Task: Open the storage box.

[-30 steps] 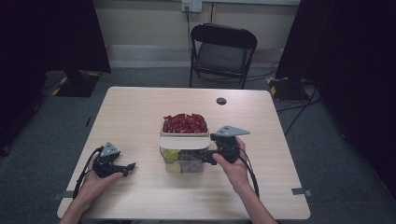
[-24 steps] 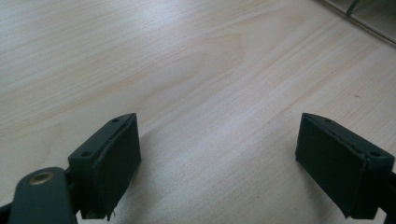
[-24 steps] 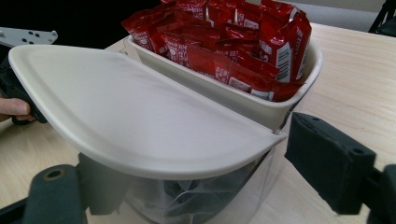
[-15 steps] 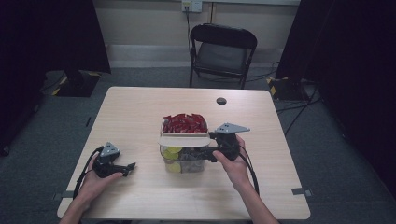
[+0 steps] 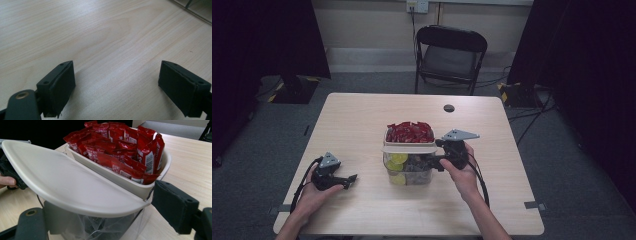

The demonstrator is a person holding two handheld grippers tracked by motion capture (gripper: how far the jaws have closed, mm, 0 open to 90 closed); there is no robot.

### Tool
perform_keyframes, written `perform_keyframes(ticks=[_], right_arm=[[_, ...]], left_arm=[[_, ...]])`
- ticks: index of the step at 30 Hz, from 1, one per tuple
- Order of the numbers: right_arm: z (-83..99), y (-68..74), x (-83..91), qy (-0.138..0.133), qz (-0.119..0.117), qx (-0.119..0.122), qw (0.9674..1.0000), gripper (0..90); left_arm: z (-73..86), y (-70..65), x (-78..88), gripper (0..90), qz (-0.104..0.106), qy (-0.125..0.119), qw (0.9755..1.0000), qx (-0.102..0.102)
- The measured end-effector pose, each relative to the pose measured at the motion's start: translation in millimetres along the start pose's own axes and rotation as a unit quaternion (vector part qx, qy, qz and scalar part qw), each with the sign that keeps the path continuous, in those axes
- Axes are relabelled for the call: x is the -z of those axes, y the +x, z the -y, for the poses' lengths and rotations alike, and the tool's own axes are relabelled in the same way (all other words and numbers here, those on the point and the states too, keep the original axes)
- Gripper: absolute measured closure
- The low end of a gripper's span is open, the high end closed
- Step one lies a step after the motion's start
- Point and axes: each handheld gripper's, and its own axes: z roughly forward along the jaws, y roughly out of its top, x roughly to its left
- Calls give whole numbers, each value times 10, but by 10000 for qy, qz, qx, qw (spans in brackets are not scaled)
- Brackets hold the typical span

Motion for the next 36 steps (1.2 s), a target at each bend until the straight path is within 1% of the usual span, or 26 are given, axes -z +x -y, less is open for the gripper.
perform_keyframes(ticks=[25, 30, 36], right_arm=[[-72, -106, -69, -21, -36, -75, 10000, 206], [-75, -148, -107, -20, -45, -165, 9999, 206], [-93, -175, -121, -28, -76, -196, 9998, 207]], left_arm=[[0, 1, 0, 135, 2, 1, 10000, -2], [0, 0, 0, 135, 2, -1, 10000, 2], [0, 0, 0, 135, 1, 2, 10000, -1]])
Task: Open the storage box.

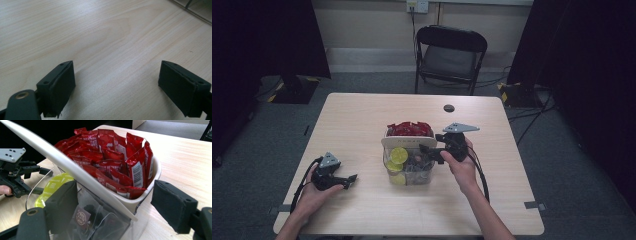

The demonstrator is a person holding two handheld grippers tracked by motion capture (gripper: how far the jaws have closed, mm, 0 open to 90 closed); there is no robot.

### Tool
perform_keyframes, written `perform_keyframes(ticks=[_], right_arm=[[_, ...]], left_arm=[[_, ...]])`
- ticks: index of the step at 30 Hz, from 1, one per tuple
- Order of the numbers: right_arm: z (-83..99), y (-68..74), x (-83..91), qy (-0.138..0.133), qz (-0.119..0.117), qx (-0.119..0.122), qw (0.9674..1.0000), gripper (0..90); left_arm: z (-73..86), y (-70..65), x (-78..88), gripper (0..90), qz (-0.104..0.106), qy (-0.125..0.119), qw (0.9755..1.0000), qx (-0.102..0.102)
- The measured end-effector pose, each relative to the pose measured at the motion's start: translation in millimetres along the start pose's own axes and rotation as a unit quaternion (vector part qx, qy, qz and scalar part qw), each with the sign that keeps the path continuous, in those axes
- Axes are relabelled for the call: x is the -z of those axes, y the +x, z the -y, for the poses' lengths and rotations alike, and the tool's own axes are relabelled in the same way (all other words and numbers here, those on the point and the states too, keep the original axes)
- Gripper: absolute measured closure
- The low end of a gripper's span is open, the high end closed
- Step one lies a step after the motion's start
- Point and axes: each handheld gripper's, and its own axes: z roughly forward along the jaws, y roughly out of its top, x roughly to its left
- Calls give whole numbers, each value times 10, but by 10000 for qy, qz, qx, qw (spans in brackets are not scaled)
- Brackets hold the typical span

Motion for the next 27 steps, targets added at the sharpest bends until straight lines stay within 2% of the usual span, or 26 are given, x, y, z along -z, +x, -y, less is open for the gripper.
perform_keyframes(ticks=[9, 17, 22, 27], right_arm=[[-8, -51, -37, 4, -34, -90, 10000, 209], [-41, -78, -55, -37, 75, -151, 9999, 227], [-36, -126, -37, -68, 78, -263, 9996, 219], [-32, -107, -15, -126, 162, -247, 9995, 229]], left_arm=[[0, 0, 0, 135, 1, -2, 10000, 1], [0, -2, 1, 135, -20, 2, 10000, 3], [0, -12, 0, 139, -40, 5, 10000, 70], [-5, -16, 21, 155, -37, 43, 9999, 127]])
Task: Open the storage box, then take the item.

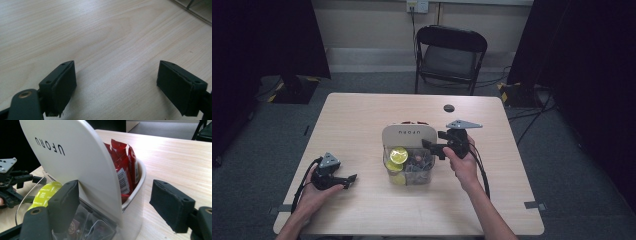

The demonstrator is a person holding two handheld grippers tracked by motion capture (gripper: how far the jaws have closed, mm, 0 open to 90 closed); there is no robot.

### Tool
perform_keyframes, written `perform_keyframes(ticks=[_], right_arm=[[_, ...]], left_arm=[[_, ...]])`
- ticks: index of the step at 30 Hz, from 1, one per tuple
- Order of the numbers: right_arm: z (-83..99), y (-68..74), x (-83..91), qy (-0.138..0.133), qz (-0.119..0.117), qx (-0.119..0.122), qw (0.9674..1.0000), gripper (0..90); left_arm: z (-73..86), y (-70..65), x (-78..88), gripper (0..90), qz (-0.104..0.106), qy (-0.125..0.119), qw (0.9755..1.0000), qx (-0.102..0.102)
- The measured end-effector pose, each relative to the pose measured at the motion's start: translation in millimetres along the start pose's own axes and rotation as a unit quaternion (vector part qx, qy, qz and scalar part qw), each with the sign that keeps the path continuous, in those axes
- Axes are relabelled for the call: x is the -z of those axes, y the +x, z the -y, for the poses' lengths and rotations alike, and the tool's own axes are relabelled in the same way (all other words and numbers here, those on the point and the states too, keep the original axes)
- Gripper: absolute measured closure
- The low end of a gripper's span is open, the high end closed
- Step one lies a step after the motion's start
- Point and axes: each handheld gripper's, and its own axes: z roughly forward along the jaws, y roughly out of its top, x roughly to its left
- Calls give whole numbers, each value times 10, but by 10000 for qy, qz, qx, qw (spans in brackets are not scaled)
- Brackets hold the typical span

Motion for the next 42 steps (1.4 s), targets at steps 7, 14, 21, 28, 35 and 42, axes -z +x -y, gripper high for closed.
perform_keyframes(ticks=[7, 14, 21, 28, 35, 42], right_arm=[[7, 8, 39, -29, 181, 87, 9998, 205], [-1, -17, 32, -63, 220, 30, 9997, 153], [1, -24, 21, -43, 209, -6, 9998, 143], [-22, -21, 10, -41, 174, 11, 9998, 139], [-34, -19, 2, -27, 139, 22, 9999, 138], [-32, -23, 16, -38, 157, 14, 9999, 138]], left_arm=[[-34, -27, 28, 167, 108, -52, 9999, 94], [-93, -85, 47, 175, 154, -166, 9997, 8], [-179, -185, 73, 187, 364, -250, 9990, -84], [-256, -299, 101, 187, 559, -368, 9977, -141], [-319, -385, 179, 202, 717, -568, 9957, -163], [-441, -467, 303, 232, 801, -839, 9929, -246]])
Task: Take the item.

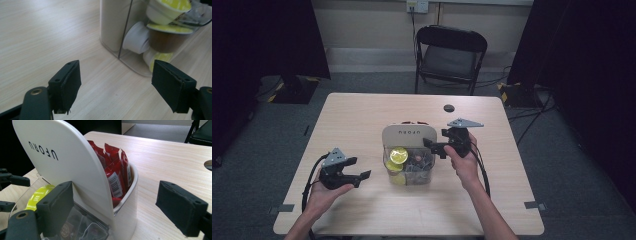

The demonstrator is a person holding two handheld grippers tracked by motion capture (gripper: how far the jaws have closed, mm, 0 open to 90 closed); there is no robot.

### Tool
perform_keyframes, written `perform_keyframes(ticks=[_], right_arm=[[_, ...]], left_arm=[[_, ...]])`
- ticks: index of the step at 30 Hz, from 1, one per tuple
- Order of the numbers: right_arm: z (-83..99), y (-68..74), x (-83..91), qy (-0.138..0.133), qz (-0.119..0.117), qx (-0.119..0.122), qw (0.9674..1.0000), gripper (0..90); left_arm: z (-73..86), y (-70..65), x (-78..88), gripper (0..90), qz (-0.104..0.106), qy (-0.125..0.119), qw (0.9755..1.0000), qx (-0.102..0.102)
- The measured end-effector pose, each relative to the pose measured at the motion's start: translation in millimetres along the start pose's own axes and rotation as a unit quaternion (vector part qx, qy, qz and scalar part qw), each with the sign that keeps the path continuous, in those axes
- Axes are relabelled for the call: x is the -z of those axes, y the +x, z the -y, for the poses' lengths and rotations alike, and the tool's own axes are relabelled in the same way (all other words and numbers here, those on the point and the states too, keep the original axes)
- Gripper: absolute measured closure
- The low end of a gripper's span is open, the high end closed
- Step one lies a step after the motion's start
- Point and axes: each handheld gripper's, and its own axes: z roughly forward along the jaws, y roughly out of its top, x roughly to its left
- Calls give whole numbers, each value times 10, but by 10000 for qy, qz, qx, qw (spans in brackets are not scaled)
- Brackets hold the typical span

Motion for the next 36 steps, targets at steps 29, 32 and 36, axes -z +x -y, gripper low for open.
perform_keyframes(ticks=[29, 32, 36], right_arm=[[12, -10, -20, 35, -37, -27, 10000, 134], [12, -9, -19, 33, -39, -24, 10000, 135], [14, -11, -20, 34, -43, -30, 10000, 135]], left_arm=[[-634, -381, -34, 346, 573, -615, 9953, -487], [-659, -398, -90, 365, 657, -657, 9945, -490], [-672, -414, -187, 380, 713, -592, 9945, -484]])
